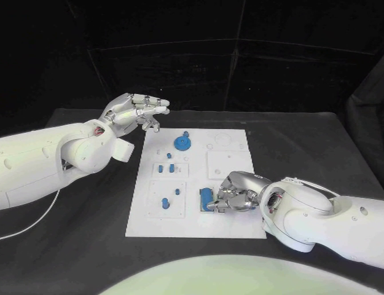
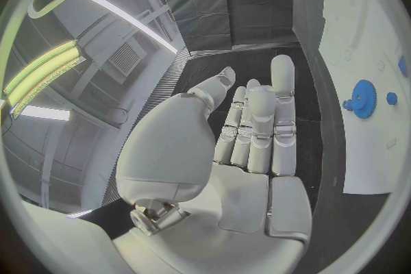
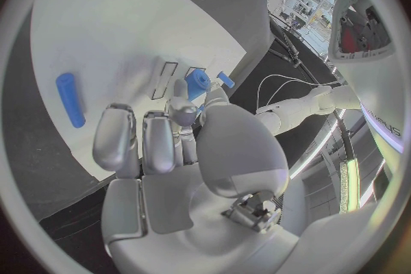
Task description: Assemble the parts on the task board
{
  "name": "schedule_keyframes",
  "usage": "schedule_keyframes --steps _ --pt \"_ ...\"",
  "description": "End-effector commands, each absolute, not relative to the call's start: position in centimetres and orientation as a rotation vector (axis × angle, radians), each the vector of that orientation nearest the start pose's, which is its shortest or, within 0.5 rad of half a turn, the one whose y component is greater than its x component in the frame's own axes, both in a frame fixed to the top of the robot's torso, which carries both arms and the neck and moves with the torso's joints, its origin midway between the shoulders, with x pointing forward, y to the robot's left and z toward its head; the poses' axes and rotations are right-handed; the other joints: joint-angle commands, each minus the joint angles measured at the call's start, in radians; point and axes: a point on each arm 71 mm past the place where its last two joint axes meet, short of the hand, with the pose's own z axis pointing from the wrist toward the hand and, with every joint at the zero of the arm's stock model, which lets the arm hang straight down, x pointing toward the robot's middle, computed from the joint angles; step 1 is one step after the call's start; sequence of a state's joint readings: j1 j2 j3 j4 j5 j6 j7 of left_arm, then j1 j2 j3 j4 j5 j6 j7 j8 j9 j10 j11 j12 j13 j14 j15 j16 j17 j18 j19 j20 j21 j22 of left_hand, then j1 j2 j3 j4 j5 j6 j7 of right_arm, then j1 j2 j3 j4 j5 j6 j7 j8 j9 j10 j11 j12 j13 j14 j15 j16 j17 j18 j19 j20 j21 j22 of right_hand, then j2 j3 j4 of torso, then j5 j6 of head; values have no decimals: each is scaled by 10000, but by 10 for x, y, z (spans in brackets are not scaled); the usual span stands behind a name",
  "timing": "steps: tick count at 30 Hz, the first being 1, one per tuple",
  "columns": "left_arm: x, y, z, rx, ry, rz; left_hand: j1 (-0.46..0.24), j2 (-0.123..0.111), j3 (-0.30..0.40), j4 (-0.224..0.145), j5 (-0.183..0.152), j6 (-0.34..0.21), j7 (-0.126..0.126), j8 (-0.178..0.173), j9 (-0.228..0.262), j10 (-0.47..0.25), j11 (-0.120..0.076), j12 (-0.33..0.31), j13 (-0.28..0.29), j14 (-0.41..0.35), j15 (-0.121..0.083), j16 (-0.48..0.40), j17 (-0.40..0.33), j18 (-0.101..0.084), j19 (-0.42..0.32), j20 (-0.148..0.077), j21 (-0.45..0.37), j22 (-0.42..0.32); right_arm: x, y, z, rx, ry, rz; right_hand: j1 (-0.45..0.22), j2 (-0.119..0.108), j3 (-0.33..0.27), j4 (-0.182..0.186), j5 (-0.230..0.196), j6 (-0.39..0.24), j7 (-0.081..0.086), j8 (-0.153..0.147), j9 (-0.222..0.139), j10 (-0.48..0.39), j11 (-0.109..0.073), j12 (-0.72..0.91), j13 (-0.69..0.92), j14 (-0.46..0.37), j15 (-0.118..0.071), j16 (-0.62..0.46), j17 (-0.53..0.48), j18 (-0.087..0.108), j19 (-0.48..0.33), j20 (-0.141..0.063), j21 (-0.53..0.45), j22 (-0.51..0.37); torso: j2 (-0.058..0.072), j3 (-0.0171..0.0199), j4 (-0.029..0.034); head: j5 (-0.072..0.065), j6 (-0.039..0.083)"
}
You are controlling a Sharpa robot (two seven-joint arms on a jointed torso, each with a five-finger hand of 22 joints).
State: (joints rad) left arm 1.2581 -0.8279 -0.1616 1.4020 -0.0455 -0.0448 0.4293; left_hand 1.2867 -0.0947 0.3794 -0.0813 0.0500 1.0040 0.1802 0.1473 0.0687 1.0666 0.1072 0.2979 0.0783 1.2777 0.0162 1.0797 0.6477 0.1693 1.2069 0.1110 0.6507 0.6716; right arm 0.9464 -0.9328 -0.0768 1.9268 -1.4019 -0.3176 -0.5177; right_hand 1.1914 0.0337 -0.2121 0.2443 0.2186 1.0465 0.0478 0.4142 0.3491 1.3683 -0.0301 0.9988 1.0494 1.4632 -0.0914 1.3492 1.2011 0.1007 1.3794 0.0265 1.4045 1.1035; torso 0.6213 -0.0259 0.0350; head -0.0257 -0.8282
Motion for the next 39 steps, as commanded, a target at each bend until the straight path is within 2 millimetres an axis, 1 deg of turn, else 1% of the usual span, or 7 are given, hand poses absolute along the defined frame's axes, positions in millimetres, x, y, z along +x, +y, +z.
schedule_keyframes --steps 1,11,14,19,29,34,39 --pt "499 225 -195 -9787 15701 -16663 -40 41 -47 -11 -24 -92 12 -11 0 -102 0 50 -9 -14 34 17 4 125 0 67 -58 -10 343 -151 -268 831 21019 6612 107 15 13 -77 84 55 -3 -33 17 64 34 -60 22 440 1 -5 15 -139 15 -74 14 9 12 -3 10 18 -20" --pt "499 225 -195 -9795 15722 -16656 -44 56 -61 -1 -24 -92 13 -8 1 -106 1 58 -9 -14 35 20 1 125 3 69 -63 -14 348 -147 -273 912 21079 6438 551 544 267 -343 235 89 -24 -93 84 104 14 -51 111 452 -14 20 75 -142 26 -85 23 40 10 -1 6 11 -26" --pt "499 224 -195 -9797 15728 -16654 -44 56 -61 -1 -24 -92 13 -8 1 -106 1 58 -9 -14 35 20 1 125 3 69 -63 -14 349 -146 -275 811 21202 6399 780 565 339 -559 -148 94 -32 -122 114 112 9 -64 137 454 -25 25 92 -145 29 -95 26 53 5 -3 16 17 -45" --pt "499 225 -195 -9818 15761 -16630 -44 56 -61 -1 -24 -92 13 -8 1 -106 1 58 -9 -14 35 20 1 125 3 69 -63 -14 349 -145 -277 612 21428 6378 958 353 320 -841 -495 92 -21 -166 151 106 11 -101 160 449 -20 8 82 -143 18 -96 17 41 8 -6 16 38 -54" --pt "499 226 -196 -9858 15821 -16568 -49 67 -75 9 -25 -94 15 -6 1 -111 3 65 -8 -17 36 19 -10 125 6 70 -67 -18 348 -146 -279 285 21749 6355 679 -198 -1 -956 -944 103 31 -227 209 80 59 -193 159 434 21 -42 36 -133 -27 -60 -20 -18 6 1 2 33 -35" --pt "500 227 -196 -9864 15819 -16553 -49 67 -75 9 -25 -94 15 -6 1 -111 3 65 -8 -17 36 19 -10 125 6 70 -67 -18 347 -148 -278 301 21711 6399 578 -319 -54 -983 -1328 101 39 -250 242 66 69 -235 158 426 31 -73 6 -127 -44 -48 -36 -43 3 2 8 15 -25" --pt "500 227 -196 -9870 15817 -16540 -49 67 -75 9 -25 -94 15 -6 1 -111 3 65 -8 -17 36 19 -10 125 6 70 -67 -18 346 -158 -274 591 21344 6578 487 -396 -137 -985 -1257 54 54 -288 254 11 84 -361 77 406 40 -144 -92 -107 -95 -39 -82 -152 10 3 8 -5 -2"
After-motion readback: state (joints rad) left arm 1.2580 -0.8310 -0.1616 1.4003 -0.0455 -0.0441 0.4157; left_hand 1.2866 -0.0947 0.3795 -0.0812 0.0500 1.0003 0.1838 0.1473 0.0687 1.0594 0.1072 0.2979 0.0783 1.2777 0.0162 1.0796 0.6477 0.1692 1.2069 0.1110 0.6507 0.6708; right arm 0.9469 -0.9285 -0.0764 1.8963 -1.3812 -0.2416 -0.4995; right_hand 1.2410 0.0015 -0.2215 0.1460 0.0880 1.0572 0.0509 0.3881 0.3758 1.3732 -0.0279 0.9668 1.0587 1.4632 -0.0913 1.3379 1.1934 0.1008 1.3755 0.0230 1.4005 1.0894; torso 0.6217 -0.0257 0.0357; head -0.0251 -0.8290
